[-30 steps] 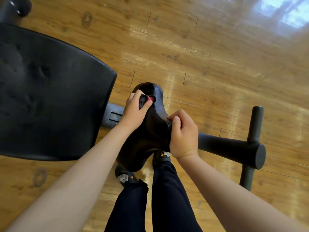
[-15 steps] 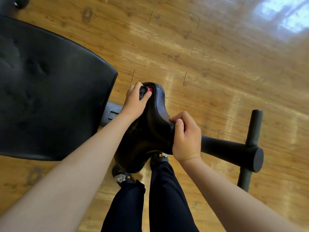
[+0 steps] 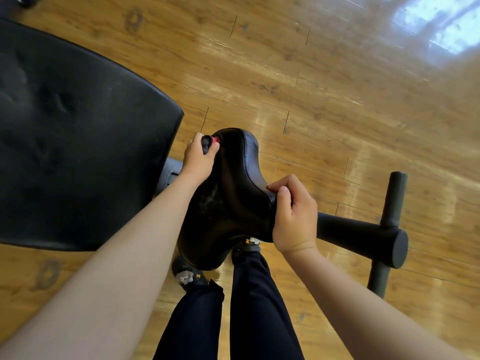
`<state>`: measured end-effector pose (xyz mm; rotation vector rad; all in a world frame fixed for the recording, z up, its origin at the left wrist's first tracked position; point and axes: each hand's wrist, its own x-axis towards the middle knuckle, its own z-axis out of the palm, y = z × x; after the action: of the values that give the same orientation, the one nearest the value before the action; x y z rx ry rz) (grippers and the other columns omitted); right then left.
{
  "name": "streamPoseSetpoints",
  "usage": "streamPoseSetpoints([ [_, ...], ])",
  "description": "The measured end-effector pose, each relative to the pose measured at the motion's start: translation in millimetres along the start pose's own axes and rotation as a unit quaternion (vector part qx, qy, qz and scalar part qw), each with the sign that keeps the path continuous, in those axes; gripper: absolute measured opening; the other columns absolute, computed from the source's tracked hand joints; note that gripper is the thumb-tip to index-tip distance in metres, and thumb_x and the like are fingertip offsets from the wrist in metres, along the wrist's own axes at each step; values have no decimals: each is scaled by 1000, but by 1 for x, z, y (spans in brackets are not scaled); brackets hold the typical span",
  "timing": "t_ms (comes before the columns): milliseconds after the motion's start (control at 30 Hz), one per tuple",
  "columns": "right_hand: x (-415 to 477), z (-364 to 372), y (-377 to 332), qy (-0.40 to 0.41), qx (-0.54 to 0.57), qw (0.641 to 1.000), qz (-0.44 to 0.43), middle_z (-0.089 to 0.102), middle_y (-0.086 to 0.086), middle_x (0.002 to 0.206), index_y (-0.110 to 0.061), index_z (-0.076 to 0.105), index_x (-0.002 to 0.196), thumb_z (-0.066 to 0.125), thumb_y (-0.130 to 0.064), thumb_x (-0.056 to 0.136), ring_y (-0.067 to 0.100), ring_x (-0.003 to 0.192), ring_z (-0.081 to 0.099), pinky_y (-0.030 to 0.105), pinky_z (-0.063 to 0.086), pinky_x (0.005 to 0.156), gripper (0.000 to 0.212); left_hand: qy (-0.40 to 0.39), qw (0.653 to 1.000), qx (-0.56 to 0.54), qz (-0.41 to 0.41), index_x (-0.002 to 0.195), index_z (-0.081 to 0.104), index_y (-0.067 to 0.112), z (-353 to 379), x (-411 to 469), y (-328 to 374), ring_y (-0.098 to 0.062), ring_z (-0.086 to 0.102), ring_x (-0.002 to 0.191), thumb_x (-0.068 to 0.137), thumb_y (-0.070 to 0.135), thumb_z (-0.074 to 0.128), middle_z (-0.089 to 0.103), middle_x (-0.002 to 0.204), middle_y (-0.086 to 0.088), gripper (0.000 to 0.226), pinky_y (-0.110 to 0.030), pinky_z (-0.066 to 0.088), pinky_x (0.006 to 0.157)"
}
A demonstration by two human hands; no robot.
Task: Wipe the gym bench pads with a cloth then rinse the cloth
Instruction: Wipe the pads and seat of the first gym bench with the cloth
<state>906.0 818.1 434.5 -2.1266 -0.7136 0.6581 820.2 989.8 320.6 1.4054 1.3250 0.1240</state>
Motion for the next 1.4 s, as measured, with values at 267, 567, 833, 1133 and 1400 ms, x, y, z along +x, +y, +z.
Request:
streamPoseSetpoints([
  [267, 1, 0, -1, 1, -3, 1000, -3, 62, -1, 77, -15, 58, 79, 31, -32, 86, 13, 81, 59, 29, 47, 73, 32, 14, 1000, -5, -3, 115, 46, 7, 5, -16, -17, -19, 50, 95, 100, 32, 48, 55, 114, -15, 29, -21, 39, 68],
  [567, 0, 1, -2, 9, 6, 1000, 7, 62, -1, 79, -15, 59, 80, 31, -34, 85, 12, 82, 59, 23, 46, 72, 34, 20, 996, -14, -88, 130, 41, 13, -4, 7, -18, -21, 47, 107, 101, 34, 45, 47, 120, -5, 36, -38, 42, 89],
  [833, 1, 1, -2, 14, 3, 1000, -4, 62, -2, 77, -15, 59, 78, 32, -29, 85, 9, 79, 58, 18, 42, 71, 31, 15, 996, -8, -88, 117, 43, 21, -7, -14, -31, -24, 50, 106, 100, 37, 47, 54, 107, 1, 24, -41, 41, 94],
  [1133, 0, 0, -1, 8, 9, 1000, -10, 62, -1, 77, -15, 59, 79, 33, -30, 86, 10, 80, 58, 19, 43, 71, 31, -11, 985, -67, -158, 152, 22, 21, -19, -5, -33, -27, 37, 136, 100, 35, 48, 35, 151, -5, 60, -41, 38, 104],
  [1400, 0, 0, 1, 6, 13, 1000, -26, 60, -2, 76, -15, 58, 78, 33, -29, 87, 9, 78, 57, 18, 42, 70, 30, 3, 982, -60, -178, 152, 22, 21, -19, -4, -41, -28, 41, 132, 100, 35, 47, 39, 148, -8, 59, -44, 42, 104],
])
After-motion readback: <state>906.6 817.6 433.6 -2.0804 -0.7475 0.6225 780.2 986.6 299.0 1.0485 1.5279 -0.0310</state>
